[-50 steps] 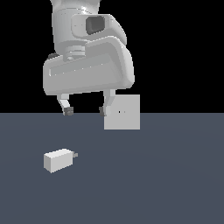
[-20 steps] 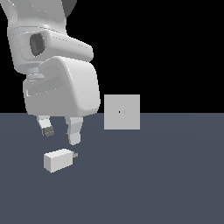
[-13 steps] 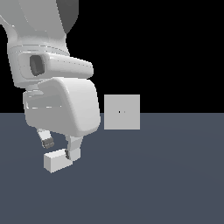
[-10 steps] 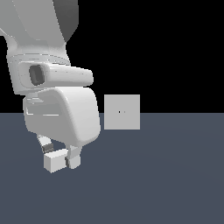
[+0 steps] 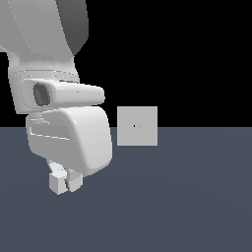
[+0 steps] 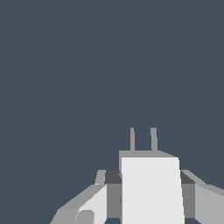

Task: Plug the charger into the wall socket.

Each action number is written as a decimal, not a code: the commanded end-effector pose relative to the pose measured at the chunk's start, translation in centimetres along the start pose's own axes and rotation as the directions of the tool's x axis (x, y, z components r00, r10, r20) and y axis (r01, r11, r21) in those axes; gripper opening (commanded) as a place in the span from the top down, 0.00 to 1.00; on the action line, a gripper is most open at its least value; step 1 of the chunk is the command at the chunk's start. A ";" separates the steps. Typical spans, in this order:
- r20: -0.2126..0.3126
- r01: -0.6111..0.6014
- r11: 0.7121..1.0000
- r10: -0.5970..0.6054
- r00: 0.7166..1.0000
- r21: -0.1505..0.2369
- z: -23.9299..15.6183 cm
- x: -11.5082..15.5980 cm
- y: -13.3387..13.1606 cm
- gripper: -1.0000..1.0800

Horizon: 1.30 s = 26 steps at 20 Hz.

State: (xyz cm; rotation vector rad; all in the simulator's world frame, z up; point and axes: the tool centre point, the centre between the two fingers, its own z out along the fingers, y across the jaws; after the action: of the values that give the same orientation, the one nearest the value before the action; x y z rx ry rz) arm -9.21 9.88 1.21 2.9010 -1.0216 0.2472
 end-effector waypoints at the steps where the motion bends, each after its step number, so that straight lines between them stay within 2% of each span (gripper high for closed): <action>1: 0.000 0.000 1.000 0.000 1.000 0.000 0.0 0.0 0.0 1.00; 13: -0.001 0.026 1.000 -0.026 1.000 0.005 -0.3 0.4 0.5 1.00; 20: -0.003 0.103 0.995 -0.103 0.995 0.018 -1.2 1.7 1.7 1.00; 26: -0.007 0.201 0.979 -0.200 0.980 0.034 -2.4 3.5 3.2 1.00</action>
State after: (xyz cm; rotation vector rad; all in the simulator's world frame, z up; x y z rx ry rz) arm -8.95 6.10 3.75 2.9923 -0.7627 0.2586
